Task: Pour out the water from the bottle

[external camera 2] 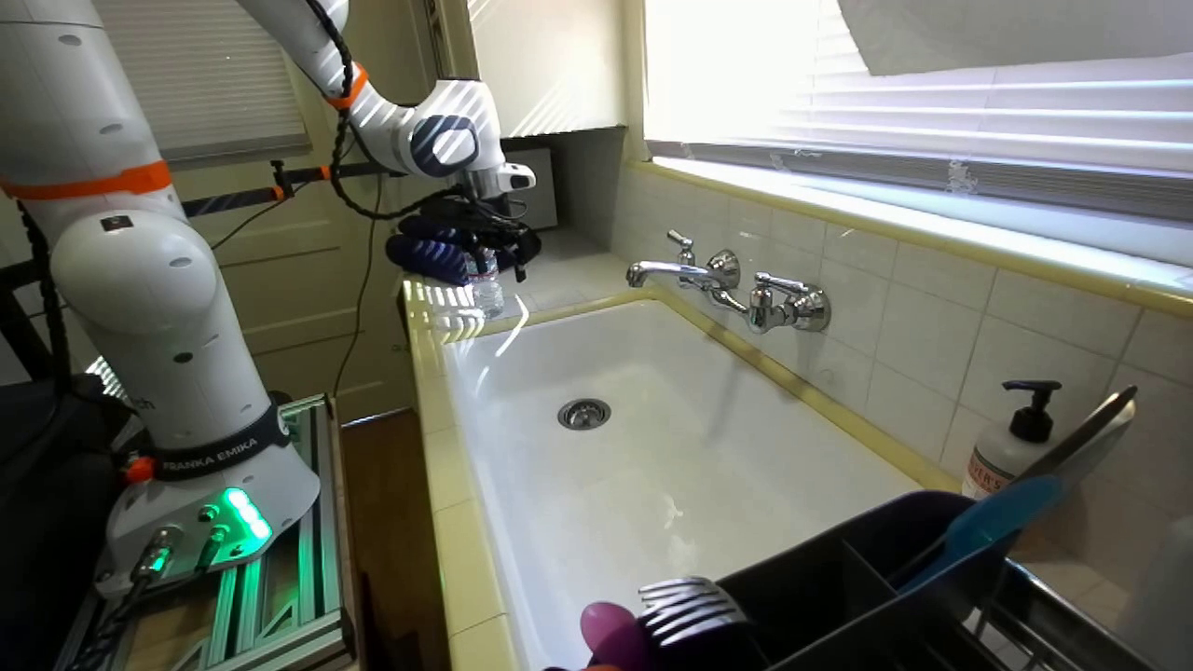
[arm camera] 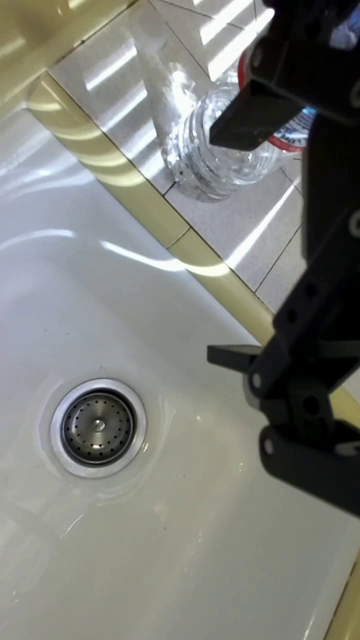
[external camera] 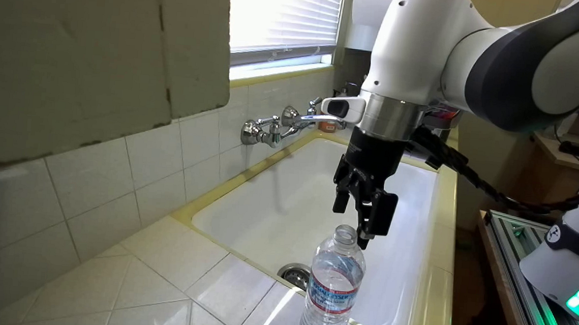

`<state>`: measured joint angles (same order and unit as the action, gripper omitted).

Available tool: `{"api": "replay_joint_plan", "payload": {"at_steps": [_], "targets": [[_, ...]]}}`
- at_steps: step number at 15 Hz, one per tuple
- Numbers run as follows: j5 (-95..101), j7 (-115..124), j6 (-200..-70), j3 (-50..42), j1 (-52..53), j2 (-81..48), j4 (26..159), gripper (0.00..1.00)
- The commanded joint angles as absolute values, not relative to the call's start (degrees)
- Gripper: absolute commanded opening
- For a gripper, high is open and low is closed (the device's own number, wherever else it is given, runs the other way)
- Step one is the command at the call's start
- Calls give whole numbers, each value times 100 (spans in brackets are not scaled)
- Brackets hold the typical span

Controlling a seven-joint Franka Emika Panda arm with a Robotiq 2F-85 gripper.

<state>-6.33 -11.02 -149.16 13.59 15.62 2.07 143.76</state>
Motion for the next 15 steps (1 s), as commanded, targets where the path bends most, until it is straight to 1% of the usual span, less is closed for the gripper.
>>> {"api": "replay_joint_plan", "payload": {"at_steps": [1,7,15], "targets": [[-641,-1511,-14625,1385,1564,276,14357,100],[-1033,-2833,-14567,1346,1577,254,14351,100],[-1508,-4486,-13986,1243,1509,94,14084,100]]}}
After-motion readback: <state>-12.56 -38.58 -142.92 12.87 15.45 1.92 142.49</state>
